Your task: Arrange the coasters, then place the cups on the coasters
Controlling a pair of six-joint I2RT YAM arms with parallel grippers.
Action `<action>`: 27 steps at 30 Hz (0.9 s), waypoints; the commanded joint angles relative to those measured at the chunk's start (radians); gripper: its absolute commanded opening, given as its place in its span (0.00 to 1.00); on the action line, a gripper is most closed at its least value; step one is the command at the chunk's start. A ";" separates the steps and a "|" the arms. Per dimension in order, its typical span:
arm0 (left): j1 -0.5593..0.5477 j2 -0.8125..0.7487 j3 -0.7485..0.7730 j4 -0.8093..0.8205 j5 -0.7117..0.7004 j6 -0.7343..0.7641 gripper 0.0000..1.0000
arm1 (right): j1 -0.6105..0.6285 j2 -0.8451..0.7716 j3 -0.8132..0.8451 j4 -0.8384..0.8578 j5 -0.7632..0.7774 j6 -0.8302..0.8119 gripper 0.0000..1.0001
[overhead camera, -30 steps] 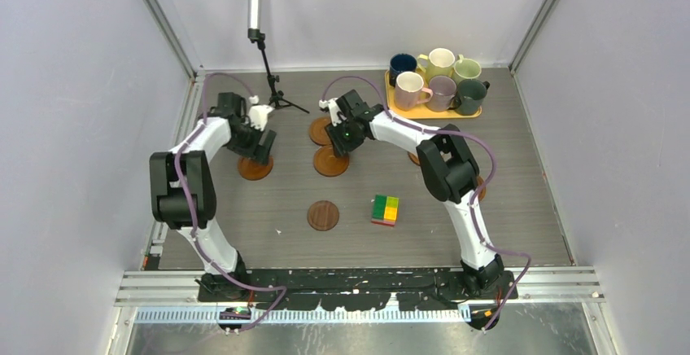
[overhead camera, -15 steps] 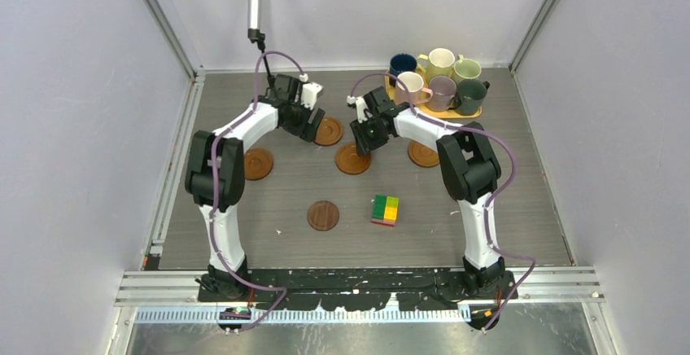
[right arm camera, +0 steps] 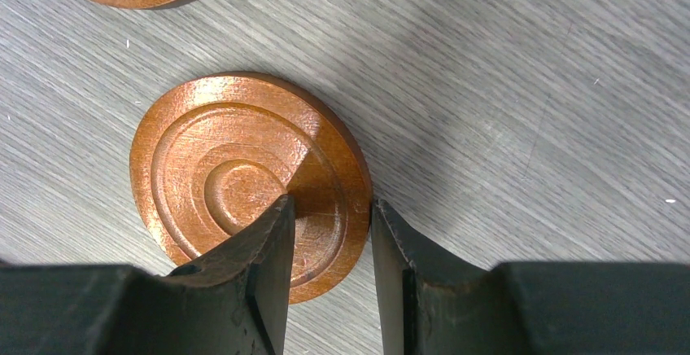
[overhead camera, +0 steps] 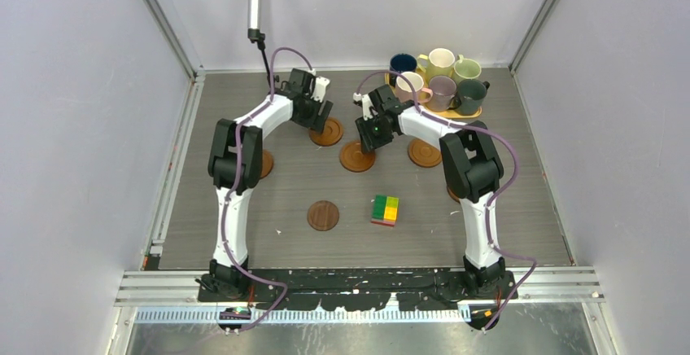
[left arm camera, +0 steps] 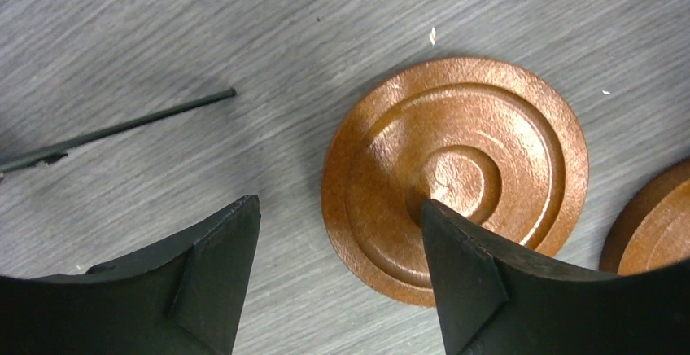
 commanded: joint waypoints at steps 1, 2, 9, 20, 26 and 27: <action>-0.012 0.033 0.081 -0.068 -0.012 0.009 0.72 | -0.005 0.054 -0.008 -0.114 0.072 0.001 0.37; -0.013 0.037 0.088 -0.091 -0.010 0.022 0.70 | -0.006 0.057 -0.006 -0.114 0.070 0.003 0.37; -0.010 -0.010 -0.010 -0.167 -0.040 0.103 0.60 | -0.005 0.089 0.036 -0.134 0.058 0.010 0.37; 0.034 -0.197 -0.297 -0.153 -0.085 0.204 0.56 | 0.046 0.110 0.070 -0.123 0.039 0.011 0.37; 0.040 -0.258 -0.408 -0.130 -0.089 0.211 0.56 | 0.082 0.156 0.122 -0.120 0.031 0.024 0.36; 0.043 -0.262 -0.425 -0.123 -0.091 0.208 0.56 | 0.087 0.161 0.131 -0.121 0.031 0.024 0.36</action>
